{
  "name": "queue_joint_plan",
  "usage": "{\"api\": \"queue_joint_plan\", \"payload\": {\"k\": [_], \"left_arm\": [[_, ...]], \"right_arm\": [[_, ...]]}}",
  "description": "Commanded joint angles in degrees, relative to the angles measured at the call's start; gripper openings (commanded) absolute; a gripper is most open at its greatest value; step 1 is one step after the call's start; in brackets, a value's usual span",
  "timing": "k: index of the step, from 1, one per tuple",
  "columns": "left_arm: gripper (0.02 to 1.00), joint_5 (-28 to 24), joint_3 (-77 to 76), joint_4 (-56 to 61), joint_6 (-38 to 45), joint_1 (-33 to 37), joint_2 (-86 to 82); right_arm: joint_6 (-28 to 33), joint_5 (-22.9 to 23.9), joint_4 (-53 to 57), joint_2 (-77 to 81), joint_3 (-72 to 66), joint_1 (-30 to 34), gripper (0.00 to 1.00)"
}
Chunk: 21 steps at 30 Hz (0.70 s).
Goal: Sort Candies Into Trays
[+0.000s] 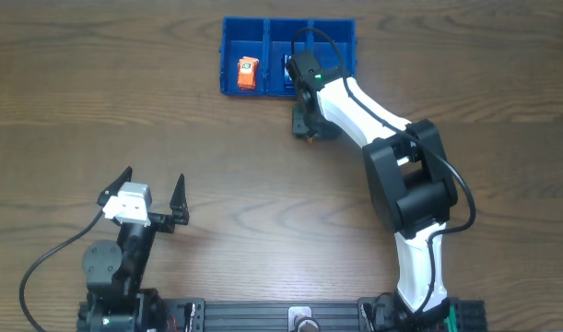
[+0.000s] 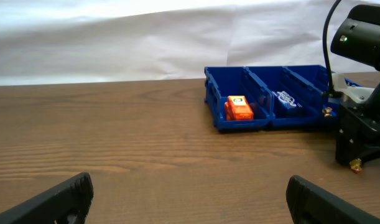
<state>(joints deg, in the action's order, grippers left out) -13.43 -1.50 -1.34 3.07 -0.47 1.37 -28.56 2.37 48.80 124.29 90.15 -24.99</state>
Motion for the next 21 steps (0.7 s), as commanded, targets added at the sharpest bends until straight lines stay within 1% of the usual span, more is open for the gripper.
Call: {"api": "queue_joint_plan", "payload": {"k": [1,2,4,6,13,16,19,21], "left_arm": [[0.998,-1.2,1.2,-1.8,0.6,0.2,-0.4],[0.998,-1.2,1.2,-1.8,0.6,0.2,-0.4],[0.998,-1.2,1.2,-1.8,0.6,0.2,-0.4],[0.998,-1.2,1.2,-1.8,0.6,0.2,-0.4],[0.998,-1.2,1.2,-1.8,0.6,0.2,-0.4],[0.998,-1.2,1.2,-1.8,0.6,0.2,-0.4],[0.998,-1.2,1.2,-1.8,0.6,0.2,-0.4],[0.998,-1.2,1.2,-1.8,0.6,0.2,-0.4]], "right_arm": [[0.0,0.5,0.1,2.1,0.0,0.0,0.222],[0.0,0.5,0.1,2.1,0.0,0.0,0.198],[0.0,0.5,0.1,2.1,0.0,0.0,0.097],[0.0,0.5,0.1,2.1,0.0,0.0,0.038],[0.2,0.5,2.6,-0.9,3.7,0.0,0.038],[2.1,0.7,4.1,-4.6,6.7,0.0,0.038],[3.2,4.3,6.1,-7.9,12.1,0.9,0.036],[3.6,8.1,7.1,-8.9,16.6,1.8,0.036]]}}
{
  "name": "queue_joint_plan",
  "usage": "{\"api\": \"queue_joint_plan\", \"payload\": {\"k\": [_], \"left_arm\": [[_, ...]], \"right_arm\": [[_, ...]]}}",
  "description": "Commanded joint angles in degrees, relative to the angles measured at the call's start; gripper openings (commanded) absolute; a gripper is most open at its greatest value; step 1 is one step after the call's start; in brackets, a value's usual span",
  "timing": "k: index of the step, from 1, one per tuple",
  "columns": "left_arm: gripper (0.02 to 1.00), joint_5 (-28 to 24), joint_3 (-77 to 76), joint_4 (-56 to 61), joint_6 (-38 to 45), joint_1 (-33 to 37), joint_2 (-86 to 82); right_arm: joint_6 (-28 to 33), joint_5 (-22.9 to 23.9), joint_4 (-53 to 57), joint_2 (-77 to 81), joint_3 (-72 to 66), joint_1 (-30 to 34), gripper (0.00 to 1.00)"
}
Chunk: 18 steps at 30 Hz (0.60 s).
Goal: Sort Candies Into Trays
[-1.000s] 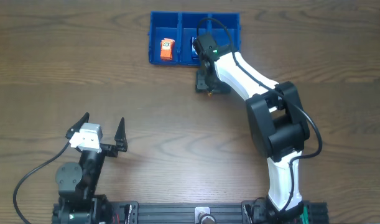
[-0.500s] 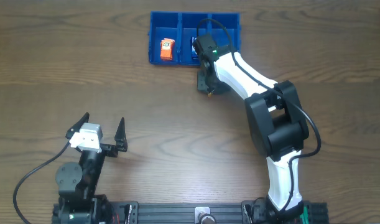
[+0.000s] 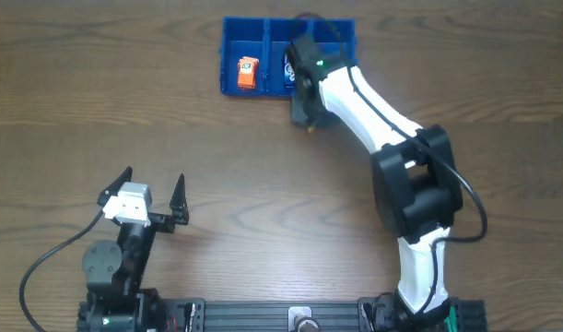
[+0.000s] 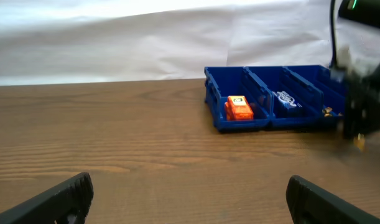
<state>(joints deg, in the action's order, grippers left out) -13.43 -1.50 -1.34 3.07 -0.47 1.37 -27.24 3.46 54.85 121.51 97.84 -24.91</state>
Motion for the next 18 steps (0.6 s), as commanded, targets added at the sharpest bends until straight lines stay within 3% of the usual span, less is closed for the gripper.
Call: {"api": "queue_joint_plan", "payload": {"k": [1,2,7,10,15,18], "left_arm": [[0.998,-1.2,1.2,-1.8,0.6,0.2,-0.4],[0.998,-1.2,1.2,-1.8,0.6,0.2,-0.4],[0.998,-1.2,1.2,-1.8,0.6,0.2,-0.4],[0.998,-1.2,1.2,-1.8,0.6,0.2,-0.4],[0.998,-1.2,1.2,-1.8,0.6,0.2,-0.4],[0.998,-1.2,1.2,-1.8,0.6,0.2,-0.4]], "right_arm": [[2.3,9.1,1.3,-6.1,11.0,2.2,0.036],[2.6,12.2,0.6,-6.1,13.3,2.9,0.036],[10.1,18.3,-13.3,-5.3,13.8,4.9,0.038],[13.0,18.6,-17.6,-3.1,13.8,5.1,0.038],[12.3,17.8,-16.8,1.2,13.7,5.2,0.038],[12.1,17.3,-16.3,2.1,13.7,5.2,0.205]]}}
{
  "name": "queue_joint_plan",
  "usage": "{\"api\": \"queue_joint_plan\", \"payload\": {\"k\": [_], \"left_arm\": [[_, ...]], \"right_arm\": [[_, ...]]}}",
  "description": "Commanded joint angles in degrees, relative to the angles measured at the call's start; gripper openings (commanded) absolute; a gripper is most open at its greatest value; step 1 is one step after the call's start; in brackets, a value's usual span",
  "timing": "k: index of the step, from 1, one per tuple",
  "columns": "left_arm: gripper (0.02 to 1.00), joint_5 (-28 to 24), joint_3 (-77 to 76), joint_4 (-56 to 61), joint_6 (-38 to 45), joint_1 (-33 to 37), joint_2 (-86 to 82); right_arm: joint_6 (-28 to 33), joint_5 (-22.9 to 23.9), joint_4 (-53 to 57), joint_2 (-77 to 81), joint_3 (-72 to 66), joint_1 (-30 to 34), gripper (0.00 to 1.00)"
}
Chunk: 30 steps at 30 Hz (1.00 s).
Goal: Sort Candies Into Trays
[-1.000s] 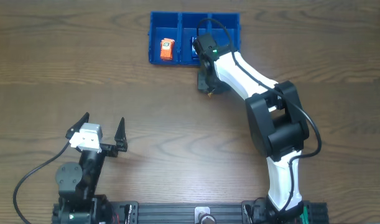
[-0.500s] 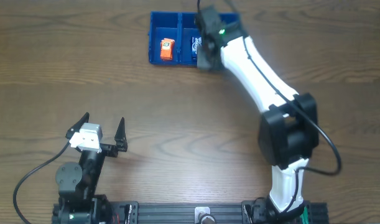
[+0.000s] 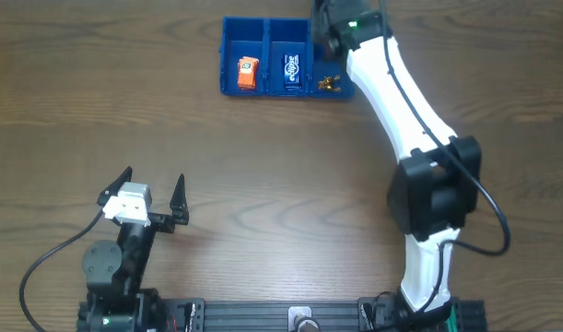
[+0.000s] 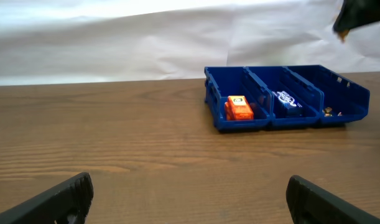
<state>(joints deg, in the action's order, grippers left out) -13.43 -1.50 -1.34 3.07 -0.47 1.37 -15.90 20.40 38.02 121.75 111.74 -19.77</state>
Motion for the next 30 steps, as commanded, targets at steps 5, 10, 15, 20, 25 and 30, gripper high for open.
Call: {"api": "queue_joint_plan", "payload": {"k": [5,10,15,20,25,30], "left_arm": [[0.998,-1.2,1.2,-1.8,0.6,0.2,-0.4],[0.998,-1.2,1.2,-1.8,0.6,0.2,-0.4],[0.998,-1.2,1.2,-1.8,0.6,0.2,-0.4],[0.996,-1.2,1.2,-1.8,0.6,0.2,-0.4],[0.998,-1.2,1.2,-1.8,0.6,0.2,-0.4],[0.996,-1.2,1.2,-1.8,0.6,0.2,-0.4]], "right_arm": [[0.8,-0.1,0.6,2.0,-0.2,0.0,0.987],[0.7,-1.2,0.6,2.0,-0.1,-0.1,1.000],[0.5,-1.2,2.5,1.3,1.3,-0.1,0.998],[2.6,-1.2,7.2,-5.5,4.1,-0.1,1.000],[3.8,-1.2,17.2,-16.0,3.9,3.2,0.998],[5.4,-1.2,20.2,-29.3,-4.0,8.6,0.998]]}}
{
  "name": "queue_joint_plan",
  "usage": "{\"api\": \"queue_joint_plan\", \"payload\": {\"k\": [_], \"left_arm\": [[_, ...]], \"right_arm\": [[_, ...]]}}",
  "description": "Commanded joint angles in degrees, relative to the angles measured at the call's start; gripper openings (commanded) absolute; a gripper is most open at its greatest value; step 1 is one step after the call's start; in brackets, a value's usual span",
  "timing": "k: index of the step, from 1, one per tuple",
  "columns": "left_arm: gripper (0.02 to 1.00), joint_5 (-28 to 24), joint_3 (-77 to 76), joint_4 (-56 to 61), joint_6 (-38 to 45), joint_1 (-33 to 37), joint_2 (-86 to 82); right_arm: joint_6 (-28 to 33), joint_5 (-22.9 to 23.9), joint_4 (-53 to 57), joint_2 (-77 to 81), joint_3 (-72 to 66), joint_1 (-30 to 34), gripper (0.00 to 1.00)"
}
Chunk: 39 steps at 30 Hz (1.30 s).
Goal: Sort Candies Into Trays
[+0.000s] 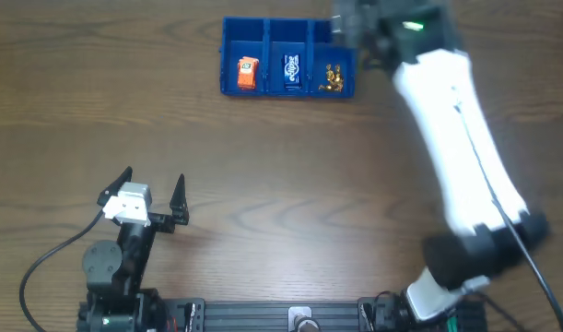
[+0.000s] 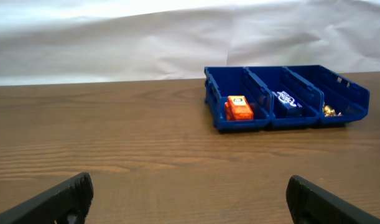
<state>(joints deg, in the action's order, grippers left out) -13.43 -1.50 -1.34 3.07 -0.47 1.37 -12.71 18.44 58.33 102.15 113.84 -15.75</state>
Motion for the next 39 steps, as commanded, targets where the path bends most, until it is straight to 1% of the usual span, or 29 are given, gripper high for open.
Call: {"api": "queue_joint_plan", "payload": {"k": [1,4,9,11,14,15,17,20,24,26,29,33,35,37,39], "left_arm": [[0.998,-1.2,1.2,-1.8,0.6,0.2,-0.4],[0.996,-1.2,1.2,-1.8,0.6,0.2,-0.4],[0.998,-1.2,1.2,-1.8,0.6,0.2,-0.4],[0.998,-1.2,1.2,-1.8,0.6,0.2,-0.4],[0.996,-1.2,1.2,-1.8,0.6,0.2,-0.4],[0.998,-1.2,1.2,-1.8,0.6,0.2,-0.4],[0.998,-1.2,1.2,-1.8,0.6,0.2,-0.4],[0.998,-1.2,1.2,-1.8,0.6,0.2,-0.4],[0.998,-1.2,1.2,-1.8,0.6,0.2,-0.4],[0.998,-1.2,1.2,-1.8,0.6,0.2,-0.4],[0.998,-1.2,1.2,-1.8,0.6,0.2,-0.4],[0.998,-1.2,1.2,-1.8,0.6,0.2,-0.4],[0.998,-1.2,1.2,-1.8,0.6,0.2,-0.4],[0.998,-1.2,1.2,-1.8,0.6,0.2,-0.4],[0.998,-1.2,1.2,-1.8,0.6,0.2,-0.4]], "right_arm": [[2.2,0.8,-2.1,-13.7,-10.8,6.2,1.000],[2.4,-1.9,-8.3,-25.6,-26.2,9.4,0.996],[3.0,-2.3,-16.3,-44.9,-51.3,9.7,0.996],[2.9,-3.2,-20.2,-50.7,-59.7,9.7,0.998],[2.7,-4.6,-30.3,-60.6,-74.2,9.7,0.998],[2.8,-4.6,-37.9,-65.9,-82.6,9.7,0.998],[2.8,-4.6,-44.5,-70.1,-89.2,9.7,0.998],[3.5,-4.6,-50.7,-75.0,-96.0,9.7,0.998],[9.1,-5.2,-61.9,-80.4,-104.2,9.7,0.998],[10.1,-6.4,-64.3,-82.4,-106.5,9.7,0.998],[10.3,-8.3,-65.1,-85.5,-109.2,10.5,0.998],[10.8,-8.8,-65.1,-88.1,-111.4,11.5,0.998],[12.0,-10.9,-65.2,-90.1,-112.5,12.0,0.998],[12.0,-11.2,-64.8,-92.7,-113.5,12.8,0.998],[12.5,-11.3,-62.1,-96.5,-113.4,13.8,0.998]]}}
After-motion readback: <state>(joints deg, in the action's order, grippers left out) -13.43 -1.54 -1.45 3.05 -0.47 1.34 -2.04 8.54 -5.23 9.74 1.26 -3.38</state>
